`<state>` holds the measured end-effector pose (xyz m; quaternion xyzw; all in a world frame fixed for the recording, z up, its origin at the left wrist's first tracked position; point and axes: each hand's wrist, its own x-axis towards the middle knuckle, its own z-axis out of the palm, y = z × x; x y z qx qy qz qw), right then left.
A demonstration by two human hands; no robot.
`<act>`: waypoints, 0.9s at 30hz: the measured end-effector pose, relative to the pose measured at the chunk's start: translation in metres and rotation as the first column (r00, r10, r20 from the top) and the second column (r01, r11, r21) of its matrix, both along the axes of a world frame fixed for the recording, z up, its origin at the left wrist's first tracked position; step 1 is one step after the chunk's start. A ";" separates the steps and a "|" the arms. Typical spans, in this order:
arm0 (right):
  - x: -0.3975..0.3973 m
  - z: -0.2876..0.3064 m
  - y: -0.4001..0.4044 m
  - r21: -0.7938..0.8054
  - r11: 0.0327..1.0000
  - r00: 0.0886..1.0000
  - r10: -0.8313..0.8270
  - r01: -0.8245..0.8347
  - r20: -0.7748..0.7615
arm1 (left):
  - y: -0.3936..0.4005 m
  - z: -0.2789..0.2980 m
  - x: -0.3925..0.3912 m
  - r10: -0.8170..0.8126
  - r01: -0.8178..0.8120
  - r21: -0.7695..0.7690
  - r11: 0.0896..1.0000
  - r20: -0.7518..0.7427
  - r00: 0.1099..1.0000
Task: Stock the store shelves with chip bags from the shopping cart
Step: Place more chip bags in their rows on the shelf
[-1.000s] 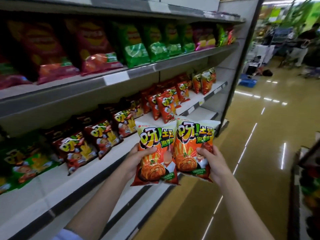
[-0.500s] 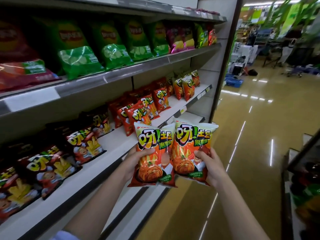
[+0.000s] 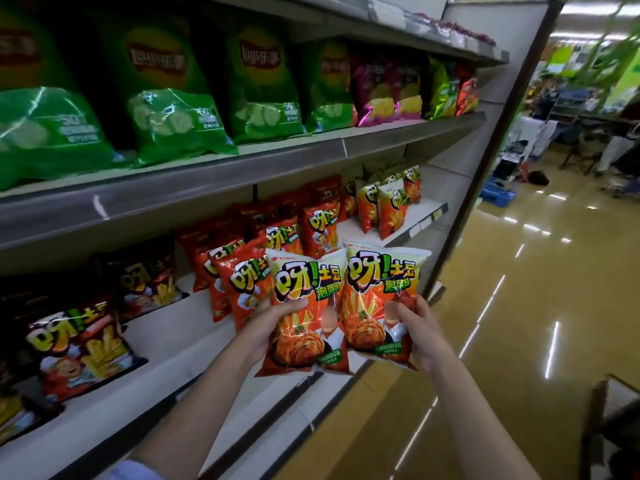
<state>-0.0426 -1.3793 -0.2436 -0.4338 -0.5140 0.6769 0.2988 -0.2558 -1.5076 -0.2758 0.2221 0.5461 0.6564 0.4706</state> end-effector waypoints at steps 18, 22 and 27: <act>-0.047 -0.030 0.254 0.007 0.946 0.946 0.324 -0.325 0.009 | 0.190 -0.013 -0.001 0.307 -0.307 -0.086 0.948 -0.015 0.952; -0.027 -0.032 0.332 -0.007 0.943 0.943 0.333 -0.333 -0.004 | 0.263 -0.003 0.020 0.278 -0.278 -0.081 0.957 -0.013 0.960; 0.005 -0.031 0.418 -0.006 0.962 0.962 0.272 -0.273 -0.024 | 0.350 0.002 0.043 0.236 -0.235 -0.082 0.969 0.000 0.972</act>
